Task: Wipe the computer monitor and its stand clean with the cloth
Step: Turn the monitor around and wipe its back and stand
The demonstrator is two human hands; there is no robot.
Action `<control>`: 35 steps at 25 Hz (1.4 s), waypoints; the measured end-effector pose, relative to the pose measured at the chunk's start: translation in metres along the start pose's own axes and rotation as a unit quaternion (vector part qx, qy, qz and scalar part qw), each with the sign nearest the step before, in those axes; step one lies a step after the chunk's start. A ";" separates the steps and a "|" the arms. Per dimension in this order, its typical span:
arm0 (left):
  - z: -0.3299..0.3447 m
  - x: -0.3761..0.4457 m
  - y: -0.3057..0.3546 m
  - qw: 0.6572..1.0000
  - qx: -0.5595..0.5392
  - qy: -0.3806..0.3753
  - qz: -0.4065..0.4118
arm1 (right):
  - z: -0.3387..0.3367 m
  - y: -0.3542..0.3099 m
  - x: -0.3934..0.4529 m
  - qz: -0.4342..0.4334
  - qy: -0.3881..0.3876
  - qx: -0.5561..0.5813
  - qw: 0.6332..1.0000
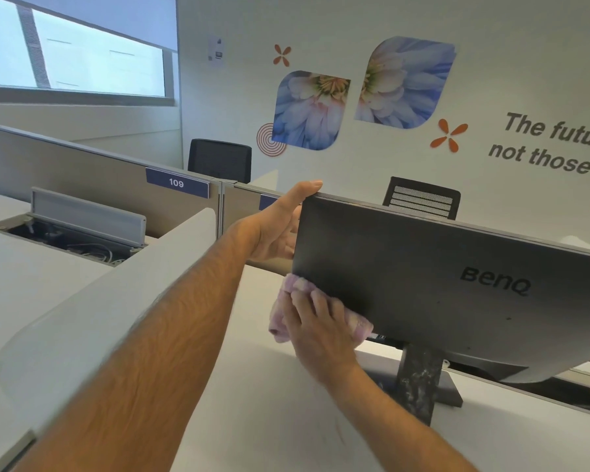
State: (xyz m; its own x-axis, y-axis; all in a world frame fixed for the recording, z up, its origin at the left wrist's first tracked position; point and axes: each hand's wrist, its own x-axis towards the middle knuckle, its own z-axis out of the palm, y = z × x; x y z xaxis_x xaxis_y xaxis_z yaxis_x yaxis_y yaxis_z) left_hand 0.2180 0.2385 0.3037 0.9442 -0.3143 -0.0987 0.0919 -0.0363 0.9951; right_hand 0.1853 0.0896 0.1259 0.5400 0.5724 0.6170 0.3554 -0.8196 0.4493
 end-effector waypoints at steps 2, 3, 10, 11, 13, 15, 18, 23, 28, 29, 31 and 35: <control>0.000 0.001 -0.001 1.000 -0.001 0.007 -0.002 | 0.004 -0.005 0.000 -0.014 -0.020 -0.018 1.000; -0.001 0.001 -0.001 1.000 0.001 0.008 -0.003 | 0.011 -0.009 -0.006 -0.029 -0.050 -0.024 0.998; 0.000 0.002 -0.001 1.000 0.012 0.010 -0.005 | 0.022 -0.016 -0.024 -0.044 -0.149 0.018 0.988; 0.000 0.002 -0.002 1.000 0.015 0.008 -0.007 | 0.010 -0.014 -0.017 -0.047 -0.102 0.028 0.993; -0.001 0.003 -0.002 1.000 0.012 0.004 -0.009 | -0.013 -0.007 0.000 -0.037 0.004 0.039 0.999; -0.002 0.003 -0.002 1.000 0.004 0.000 -0.006 | -0.028 0.001 0.018 -0.007 0.065 0.042 0.997; 0.000 0.001 0.000 1.000 -0.007 0.007 -0.007 | -0.021 0.003 0.023 -0.004 0.043 0.009 0.999; -0.002 0.003 -0.004 1.000 -0.003 0.019 0.002 | 0.034 -0.010 -0.041 -0.024 -0.119 0.028 0.992; 0.000 0.005 -0.005 1.000 -0.003 0.027 0.005 | 0.068 -0.023 -0.096 0.388 -0.090 0.369 0.840; 0.000 0.006 -0.005 1.000 -0.004 0.030 0.006 | 0.063 -0.024 -0.095 0.492 -0.058 0.445 0.746; 0.001 0.007 -0.005 1.000 -0.005 0.030 0.006 | 0.056 -0.021 -0.086 0.628 0.002 0.520 0.578; 0.005 0.003 -0.004 0.999 -0.006 0.035 0.013 | 0.042 -0.024 -0.055 0.644 0.046 0.585 0.491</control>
State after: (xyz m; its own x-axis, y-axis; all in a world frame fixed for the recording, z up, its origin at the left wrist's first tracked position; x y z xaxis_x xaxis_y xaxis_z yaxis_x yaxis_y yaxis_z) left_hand 0.2188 0.2332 0.2994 0.9659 -0.2487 -0.0724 0.0705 -0.0165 0.9974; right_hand 0.1792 0.0765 0.0539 0.8742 -0.4835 -0.0455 -0.0106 0.0747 -0.9971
